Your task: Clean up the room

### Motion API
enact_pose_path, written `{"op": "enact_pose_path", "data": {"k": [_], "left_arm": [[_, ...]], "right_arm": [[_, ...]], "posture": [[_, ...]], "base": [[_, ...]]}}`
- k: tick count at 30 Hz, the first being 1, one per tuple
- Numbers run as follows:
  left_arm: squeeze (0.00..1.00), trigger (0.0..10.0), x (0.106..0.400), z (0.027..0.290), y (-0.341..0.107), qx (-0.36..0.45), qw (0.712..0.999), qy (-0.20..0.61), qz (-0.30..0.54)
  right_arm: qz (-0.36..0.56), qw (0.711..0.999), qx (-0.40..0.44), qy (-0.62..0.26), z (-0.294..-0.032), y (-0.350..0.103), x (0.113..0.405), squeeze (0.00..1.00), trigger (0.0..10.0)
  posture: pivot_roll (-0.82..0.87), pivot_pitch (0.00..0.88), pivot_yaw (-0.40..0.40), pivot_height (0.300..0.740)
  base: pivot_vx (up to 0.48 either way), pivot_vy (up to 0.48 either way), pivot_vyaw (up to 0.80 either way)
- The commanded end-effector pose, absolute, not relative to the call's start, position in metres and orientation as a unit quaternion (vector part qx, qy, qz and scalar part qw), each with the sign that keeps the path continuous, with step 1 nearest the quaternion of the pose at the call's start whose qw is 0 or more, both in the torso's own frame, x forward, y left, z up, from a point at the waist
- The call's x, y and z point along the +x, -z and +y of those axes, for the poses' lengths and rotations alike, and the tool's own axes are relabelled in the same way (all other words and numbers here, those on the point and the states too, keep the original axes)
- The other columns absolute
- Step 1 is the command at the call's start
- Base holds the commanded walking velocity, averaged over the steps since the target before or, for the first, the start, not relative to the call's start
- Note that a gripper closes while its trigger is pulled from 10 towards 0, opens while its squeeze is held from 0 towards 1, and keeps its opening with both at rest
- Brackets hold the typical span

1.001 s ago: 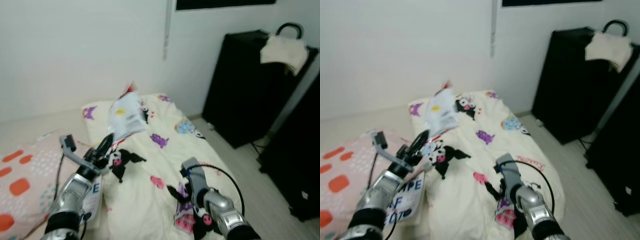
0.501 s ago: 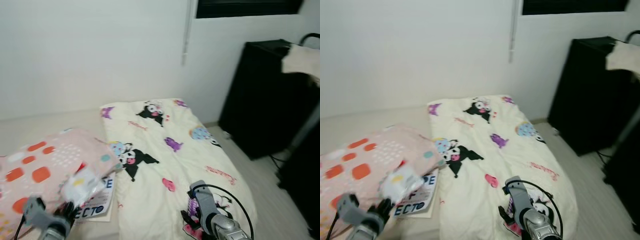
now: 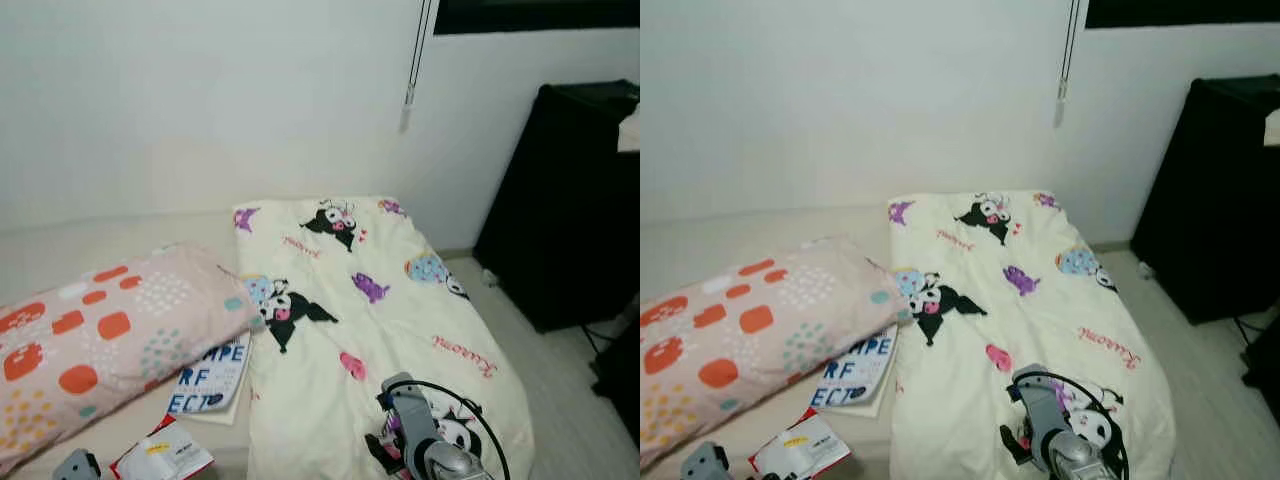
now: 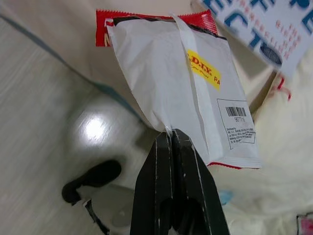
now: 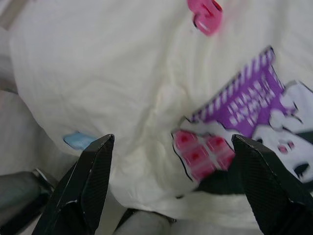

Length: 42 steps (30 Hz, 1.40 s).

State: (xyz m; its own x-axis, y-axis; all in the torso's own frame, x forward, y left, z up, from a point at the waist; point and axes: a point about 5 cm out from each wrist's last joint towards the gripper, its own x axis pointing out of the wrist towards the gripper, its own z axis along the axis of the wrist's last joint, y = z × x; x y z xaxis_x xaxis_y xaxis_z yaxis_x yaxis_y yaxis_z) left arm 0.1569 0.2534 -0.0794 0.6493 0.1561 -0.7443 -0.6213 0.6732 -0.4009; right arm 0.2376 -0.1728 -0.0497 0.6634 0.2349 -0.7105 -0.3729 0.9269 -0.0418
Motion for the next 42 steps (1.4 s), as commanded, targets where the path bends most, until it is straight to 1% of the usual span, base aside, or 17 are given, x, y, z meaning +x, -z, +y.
{"op": "enact_pose_path", "data": {"k": [1, 8, 13, 17, 25, 33, 42], "left_arm": [[0.0, 10.0, 0.151, 0.249, 0.084, -0.331, 0.84, -0.231, 0.363], [0.0, 10.0, 0.15, 0.245, 0.085, -0.325, 0.84, -0.217, 0.376], [0.0, 10.0, 0.148, 0.244, 0.086, -0.309, 0.844, -0.212, 0.384], [0.0, 10.0, 0.146, 0.246, 0.086, -0.301, 0.845, -0.219, 0.385], [0.0, 10.0, 0.144, 0.244, 0.087, -0.271, 0.854, -0.199, 0.397], [0.0, 10.0, 0.148, 0.242, 0.086, -0.265, 0.859, -0.188, 0.396], [0.0, 10.0, 0.153, 0.24, 0.085, -0.261, 0.863, -0.18, 0.393]], "right_arm": [[0.38, 0.905, -0.09, -0.171, -0.169, 0.053, 0.234, 0.0, 10.0], [0.385, 0.903, -0.086, -0.171, -0.17, 0.056, 0.23, 0.0, 10.0], [0.391, 0.901, -0.081, -0.168, -0.17, 0.058, 0.227, 0.0, 10.0], [0.395, 0.9, -0.078, -0.166, -0.17, 0.059, 0.225, 0.0, 10.0], [0.409, 0.897, -0.07, -0.153, -0.174, 0.064, 0.217, 0.0, 10.0], [0.414, 0.897, -0.062, -0.14, -0.178, 0.066, 0.213, 0.0, 10.0], [0.414, 0.898, -0.063, -0.137, -0.178, 0.066, 0.213, 0.0, 10.0]], "posture": [[-0.01, 0.0, -0.017, 0.714], [-0.01, 0.0, -0.013, 0.714], [-0.01, 0.0, -0.013, 0.714], [-0.01, 0.0, -0.013, 0.714], [-0.01, 0.0, -0.015, 0.714], [-0.01, 0.0, -0.016, 0.714], [-0.01, 0.0, -0.019, 0.714]], "base": [[0.0, 0.0, 0.76], [0.0, 0.0, 0.76], [-0.413, 0.0, 0.76], [0.0, 0.0, 0.76], [0.0, 0.0, 0.76], [0.0, 0.0, 0.76], [0.307, 0.0, 0.76]]}}
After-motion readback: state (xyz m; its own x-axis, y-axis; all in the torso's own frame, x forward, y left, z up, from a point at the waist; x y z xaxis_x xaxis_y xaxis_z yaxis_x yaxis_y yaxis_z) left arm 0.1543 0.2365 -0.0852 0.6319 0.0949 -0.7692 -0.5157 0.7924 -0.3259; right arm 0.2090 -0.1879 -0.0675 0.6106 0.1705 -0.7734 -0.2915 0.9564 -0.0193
